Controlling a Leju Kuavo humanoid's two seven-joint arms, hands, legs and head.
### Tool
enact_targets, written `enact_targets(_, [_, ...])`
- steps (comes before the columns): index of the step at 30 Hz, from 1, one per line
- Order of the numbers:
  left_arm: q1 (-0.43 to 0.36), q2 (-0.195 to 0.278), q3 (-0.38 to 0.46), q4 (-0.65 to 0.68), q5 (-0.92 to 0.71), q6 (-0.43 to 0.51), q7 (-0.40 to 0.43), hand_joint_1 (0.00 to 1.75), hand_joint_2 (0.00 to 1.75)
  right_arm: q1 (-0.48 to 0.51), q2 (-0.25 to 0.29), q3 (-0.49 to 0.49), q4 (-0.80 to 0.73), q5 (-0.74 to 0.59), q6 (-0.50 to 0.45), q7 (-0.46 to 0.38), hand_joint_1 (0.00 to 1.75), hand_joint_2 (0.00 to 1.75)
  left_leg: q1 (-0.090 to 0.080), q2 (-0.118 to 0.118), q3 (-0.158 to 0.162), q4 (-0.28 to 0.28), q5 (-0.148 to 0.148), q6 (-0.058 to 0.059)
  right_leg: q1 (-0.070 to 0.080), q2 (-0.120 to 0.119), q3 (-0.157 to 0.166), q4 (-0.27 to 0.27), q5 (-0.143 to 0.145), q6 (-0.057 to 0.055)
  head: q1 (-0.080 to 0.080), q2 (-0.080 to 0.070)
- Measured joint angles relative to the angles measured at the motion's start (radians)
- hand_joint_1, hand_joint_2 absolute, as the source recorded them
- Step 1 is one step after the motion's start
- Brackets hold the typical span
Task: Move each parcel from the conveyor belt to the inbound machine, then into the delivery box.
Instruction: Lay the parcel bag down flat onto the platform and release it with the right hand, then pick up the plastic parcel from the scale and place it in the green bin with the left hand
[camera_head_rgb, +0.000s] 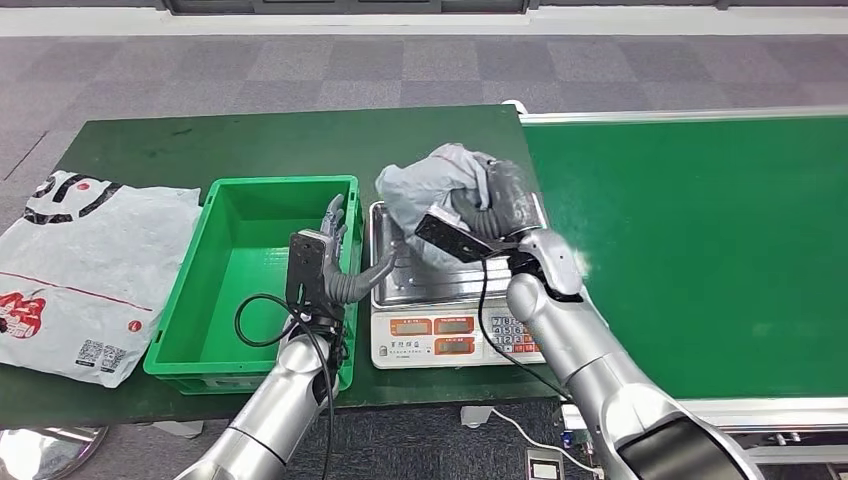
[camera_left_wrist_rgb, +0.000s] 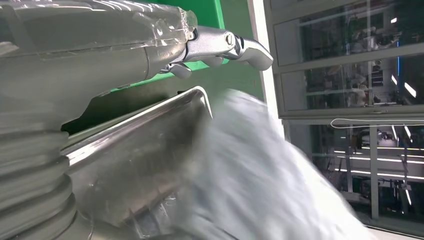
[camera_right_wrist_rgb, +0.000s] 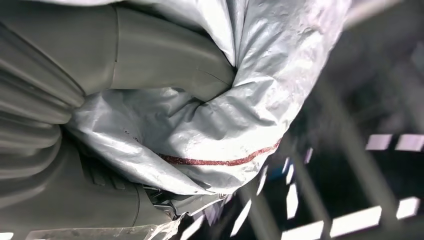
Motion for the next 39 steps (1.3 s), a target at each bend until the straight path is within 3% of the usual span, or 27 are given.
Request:
enact_targets(3, [-0.01, 0.0, -0.002, 0.003, 0.004, -0.005, 0.004, 0.0, 1.75, 0.02, 0.024, 0.046, 0.025, -0.095, 0.13, -0.029, 0.56, 1.75, 0.001, 0.0, 0.0, 0.0, 0.0, 0.0, 0.0, 0.0, 0.0, 0.0, 0.0, 0.0, 0.0, 0.0])
enact_targets(8, [-0.024, 0.001, -0.002, 0.006, 0.005, -0.005, 0.013, 0.0, 1.75, 0.081, 0.041, 0.125, 0.023, -0.147, 0.206, -0.022, 0.56, 1.75, 0.001, 0.0, 0.0, 0.0, 0.0, 0.0, 0.0, 0.0, 0.0, 0.0, 0.0, 0.0, 0.0, 0.0])
enact_targets(12, [-0.025, 0.004, -0.002, 0.006, 0.004, -0.003, 0.02, 0.0, 1.75, 0.095, 0.04, 0.149, 0.007, -0.161, 0.199, -0.003, 0.0, 1.75, 0.001, 0.001, 0.0, 0.0, 0.0, 0.0, 0.0, 0.001, 0.0, 0.0, 0.0, 0.0, 0.0, 0.0])
enact_targets(16, [-0.016, 0.01, -0.003, 0.006, -0.005, 0.0, 0.031, 0.0, 1.75, 0.242, -0.01, 0.104, -0.199, -0.176, 0.076, 0.052, 0.0, 1.75, 0.001, -0.004, 0.001, 0.0, 0.0, 0.0, 0.0, -0.005, 0.003, -0.001, -0.001, 0.0, 0.0, 0.0])
enact_targets(19, [-0.006, 0.018, -0.002, 0.007, -0.011, 0.0, 0.03, 0.0, 1.75, 0.369, -0.065, 0.037, -0.399, -0.199, 0.072, 0.042, 0.0, 1.75, 0.0, -0.006, 0.0, 0.0, -0.001, 0.0, 0.0, -0.006, 0.002, -0.001, -0.001, 0.0, 0.0, 0.0])
enact_targets(22, [-0.005, 0.019, -0.002, 0.007, -0.017, 0.0, 0.029, 0.0, 1.75, 0.433, -0.093, -0.017, -0.523, -0.212, 0.077, 0.026, 0.0, 1.75, 0.0, -0.003, 0.0, 0.0, -0.002, 0.0, 0.0, -0.003, 0.001, -0.001, -0.001, 0.0, 0.0, 0.0])
enact_targets(29, [-0.005, 0.019, -0.002, 0.009, -0.018, -0.001, 0.027, 0.0, 1.75, 0.482, -0.109, -0.067, -0.633, -0.211, 0.084, 0.017, 0.0, 1.75, 0.0, -0.001, 0.0, 0.0, -0.001, 0.0, 0.0, -0.001, 0.0, -0.001, -0.001, 0.0, 0.0, 0.0])
enact_targets(39, [-0.005, 0.019, -0.002, 0.01, -0.018, -0.001, 0.027, 0.0, 1.75, 0.496, -0.115, -0.08, -0.669, -0.21, 0.085, 0.017, 0.0, 1.75, 0.0, 0.0, 0.0, 0.0, -0.001, -0.001, 0.0, -0.001, 0.0, 0.0, -0.001, -0.001, 0.0, 0.0])
